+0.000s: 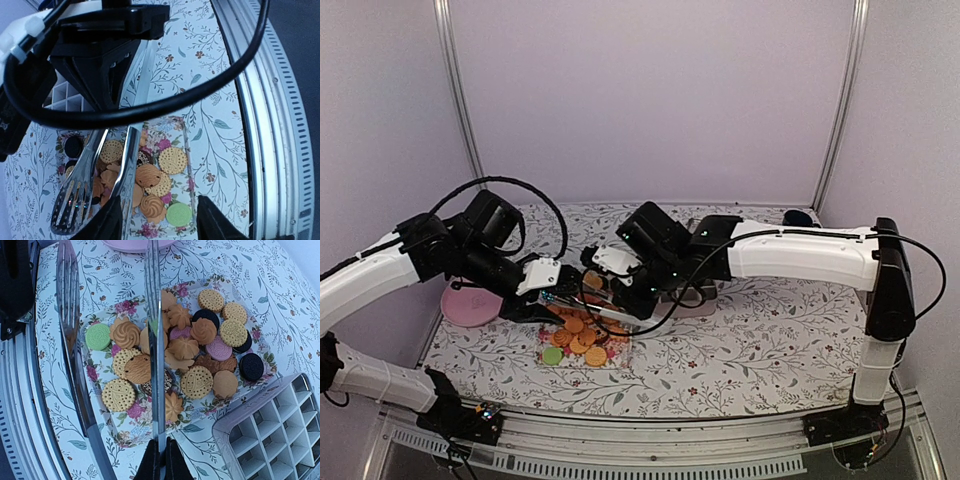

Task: Pack the cookies
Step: Pass from the right arm to the left

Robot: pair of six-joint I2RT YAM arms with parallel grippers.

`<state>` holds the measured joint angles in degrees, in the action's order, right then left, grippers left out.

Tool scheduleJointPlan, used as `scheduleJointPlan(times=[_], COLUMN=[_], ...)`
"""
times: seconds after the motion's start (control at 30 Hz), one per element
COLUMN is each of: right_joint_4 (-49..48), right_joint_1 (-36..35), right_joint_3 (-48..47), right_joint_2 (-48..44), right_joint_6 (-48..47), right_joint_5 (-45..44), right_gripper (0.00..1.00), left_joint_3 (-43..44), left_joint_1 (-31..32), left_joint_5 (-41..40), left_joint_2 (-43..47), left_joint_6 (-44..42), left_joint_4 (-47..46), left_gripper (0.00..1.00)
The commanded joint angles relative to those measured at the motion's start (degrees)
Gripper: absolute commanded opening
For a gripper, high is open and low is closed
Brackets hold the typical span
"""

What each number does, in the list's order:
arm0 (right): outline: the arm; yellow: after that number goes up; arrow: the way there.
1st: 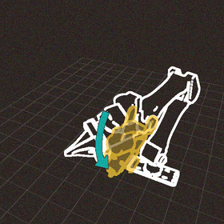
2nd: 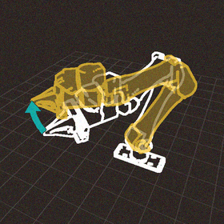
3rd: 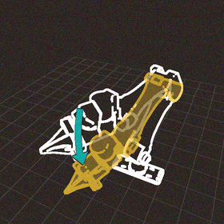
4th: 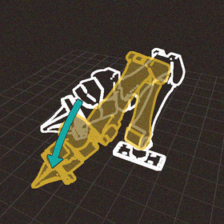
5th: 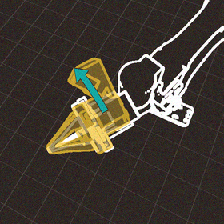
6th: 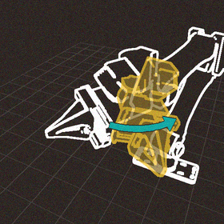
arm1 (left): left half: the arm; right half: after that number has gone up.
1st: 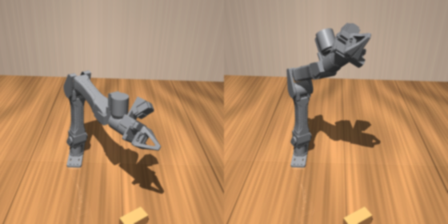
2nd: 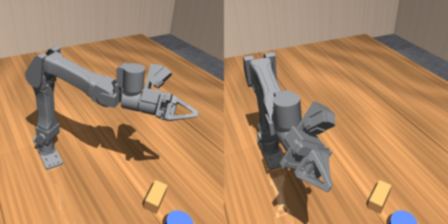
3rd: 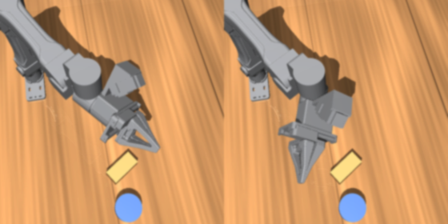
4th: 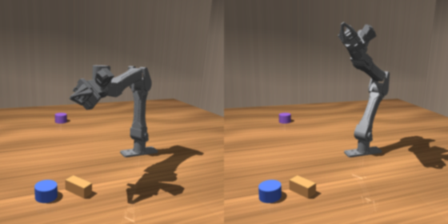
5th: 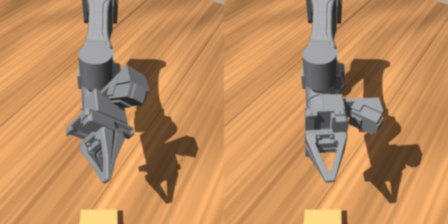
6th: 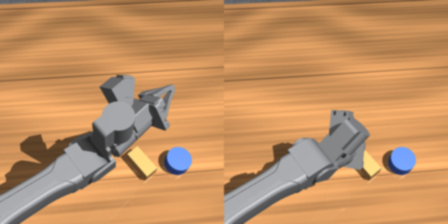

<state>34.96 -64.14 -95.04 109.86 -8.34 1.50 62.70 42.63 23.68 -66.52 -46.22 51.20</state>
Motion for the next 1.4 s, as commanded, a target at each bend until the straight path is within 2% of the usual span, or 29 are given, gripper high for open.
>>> scheduleJointPlan(times=[0.0,0.1,0.33,0.47,0.57,1.13,1.2,1.3,1.37], right_joint_4=[0.90,1.71,3.68,3.93,3.87,3.49,3.15,2.73,2.48], right_joint_1=[-0.83,-1.42,-2.16,-2.14,-2.14,-2.86,-2.87,-2.86,-2.84], right_joint_3=[-1.72,-1.72,-1.64,-1.64,-1.66,-4.44,-4.45,-4.45,-4.51], right_joint_2=[0.88,1.04,0.92,0.26,-0.23,0.36,0.40,0.72,1.08], right_joint_6=[0.32,-0.34,-1.27,-1.41,-1.71,-2.34,-2.45,-2.38,-2.34], right_joint_5=[-1.27,-2.45,-3.82,-4.41,-4.94,-5.45,-5.54,-5.45,-5.44], right_gripper=[0.00,0.00,0.00,0.00,0.00,0.00,0.00,0.00,0.00], left_joint_3=[-4.22,-5.26,-4.50,-3.20,-3.97,-6.10,-6.40,-5.97,-5.57], left_joint_1=[2.30,2.60,2.60,2.57,2.63,2.56,2.59,2.63,2.63], left_joint_5=[-7.04,-10.35,-12.98,-9.45,-9.70,-12.02,-11.40,-9.52,-8.58], left_joint_2=[3.59,4.50,4.42,3.44,2.97,0.25,0.61,1.02,1.28], left_joint_6=[0.07,1.04,0.80,0.18,0.42,2.26,2.16,1.67,1.61], left_joint_4=[-6.04,-8.42,-8.72,-3.09,-1.69,-4.06,-4.05,-3.94,-3.92], left_gripper=[0.47,0.44,0.48,0.49,0.48,0.42,0.37,0.11,0.02])
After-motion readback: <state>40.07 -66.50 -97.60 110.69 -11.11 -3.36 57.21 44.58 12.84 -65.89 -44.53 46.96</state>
